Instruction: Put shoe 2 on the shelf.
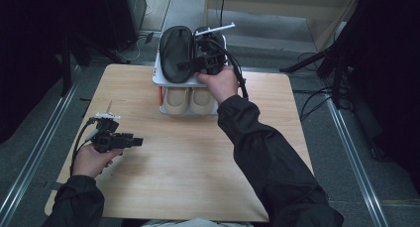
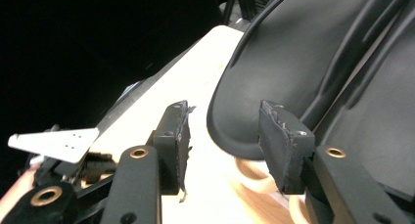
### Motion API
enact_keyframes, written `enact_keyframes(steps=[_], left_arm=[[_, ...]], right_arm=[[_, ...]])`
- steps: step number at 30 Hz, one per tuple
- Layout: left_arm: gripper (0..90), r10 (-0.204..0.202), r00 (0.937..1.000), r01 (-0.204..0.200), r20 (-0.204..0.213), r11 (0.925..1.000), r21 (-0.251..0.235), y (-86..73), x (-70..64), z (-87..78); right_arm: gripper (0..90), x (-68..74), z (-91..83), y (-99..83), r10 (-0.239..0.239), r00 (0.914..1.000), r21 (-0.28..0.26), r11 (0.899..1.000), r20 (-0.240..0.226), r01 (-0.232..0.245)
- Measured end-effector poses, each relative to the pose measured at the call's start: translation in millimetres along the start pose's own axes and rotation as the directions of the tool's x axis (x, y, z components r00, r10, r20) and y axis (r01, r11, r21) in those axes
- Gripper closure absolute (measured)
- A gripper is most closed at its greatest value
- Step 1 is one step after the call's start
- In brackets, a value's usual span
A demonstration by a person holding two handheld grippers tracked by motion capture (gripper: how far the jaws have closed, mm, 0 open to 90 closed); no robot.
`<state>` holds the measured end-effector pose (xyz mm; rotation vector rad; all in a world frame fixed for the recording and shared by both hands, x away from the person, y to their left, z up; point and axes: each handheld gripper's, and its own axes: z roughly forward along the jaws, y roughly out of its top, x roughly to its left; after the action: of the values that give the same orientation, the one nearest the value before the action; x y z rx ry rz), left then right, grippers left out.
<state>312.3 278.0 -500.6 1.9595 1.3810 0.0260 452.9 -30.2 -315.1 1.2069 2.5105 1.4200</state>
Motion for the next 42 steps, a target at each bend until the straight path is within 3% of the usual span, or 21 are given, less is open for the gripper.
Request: enact_keyframes(steps=[9,24,27,36,42], left_arm=[[41.9,-0.003,1.0,0.003,-0.003,1.0,-0.002,-0.9,0.7,-0.4],[41.7,-0.001,1.0,0.001,-0.005,1.0,-0.001,-2.0,0.4,-0.1],[41.6,0.003,1.0,-0.003,-0.009,1.0,-0.003,-2.0,-0.7,0.3],[40.9,0.022,0.9998,-0.022,0.003,0.9997,-0.009,-1.4,-3.4,1.4],[40.8,0.026,0.9997,-0.026,0.0,0.9996,-0.008,-2.2,-3.7,1.7]], right_arm=[[55.2,2.7,-6.7,-21.5,-0.041,0.9986,0.03,0.999,-0.035,0.042],[52.0,-1.8,-17.6,-62.5,-0.052,0.9951,0.025,0.998,-0.085,0.054],[50.1,-4.4,-18.7,-69.9,-0.049,0.9924,0.027,0.998,-0.113,0.052],[49.9,-15.8,-22.3,-94.7,-0.077,0.9915,0.024,0.997,-0.105,0.08],[48.0,-23.3,-20.9,-117.1,-0.063,0.9909,0.017,0.998,-0.119,0.066]])
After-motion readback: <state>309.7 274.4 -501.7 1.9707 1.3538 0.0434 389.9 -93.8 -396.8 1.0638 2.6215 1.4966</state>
